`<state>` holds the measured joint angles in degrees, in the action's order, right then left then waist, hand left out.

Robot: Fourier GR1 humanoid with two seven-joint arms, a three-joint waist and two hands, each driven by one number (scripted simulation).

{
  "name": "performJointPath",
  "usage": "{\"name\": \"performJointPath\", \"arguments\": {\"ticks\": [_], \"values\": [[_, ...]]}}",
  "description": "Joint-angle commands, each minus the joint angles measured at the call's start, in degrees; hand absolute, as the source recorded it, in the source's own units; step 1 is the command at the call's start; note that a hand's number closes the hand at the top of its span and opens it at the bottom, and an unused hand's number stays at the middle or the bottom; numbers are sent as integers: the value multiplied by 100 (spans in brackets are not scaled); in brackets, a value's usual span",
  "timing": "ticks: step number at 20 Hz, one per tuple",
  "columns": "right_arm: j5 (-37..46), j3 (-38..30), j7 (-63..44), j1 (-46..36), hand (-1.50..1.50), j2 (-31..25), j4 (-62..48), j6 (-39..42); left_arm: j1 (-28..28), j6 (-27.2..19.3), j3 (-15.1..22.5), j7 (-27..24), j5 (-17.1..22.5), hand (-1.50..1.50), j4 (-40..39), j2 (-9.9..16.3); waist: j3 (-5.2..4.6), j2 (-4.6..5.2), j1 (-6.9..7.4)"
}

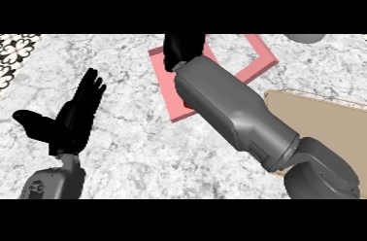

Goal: Pick the bell pepper from the tray and place it in the cardboard box

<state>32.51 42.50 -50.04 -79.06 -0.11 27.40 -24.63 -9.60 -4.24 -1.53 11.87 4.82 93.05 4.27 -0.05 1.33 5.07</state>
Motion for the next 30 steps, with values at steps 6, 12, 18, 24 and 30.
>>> {"name": "performJointPath", "arguments": {"ticks": [6,12,18,24,30], "values": [[-395,-782,273,-51,-150,10,521,-2283,-45,-57,-112,-7,23,0,-120,6,2,-21,-92],[-1172,-1582,943,365,-150,10,1319,-3449,4,-25,-93,137,41,0,35,55,11,-47,-154],[-1559,-1741,1755,1014,-150,10,1916,-3862,0,62,-463,143,207,0,-48,318,5,-109,-360],[-1730,-2113,2969,1791,-150,8,2094,-4053,377,51,-274,112,174,0,262,138,7,-105,-385],[-1370,-2344,2801,2485,-150,-152,3212,-3470,292,-183,-282,41,-110,0,171,123,5,-144,-516]]}}
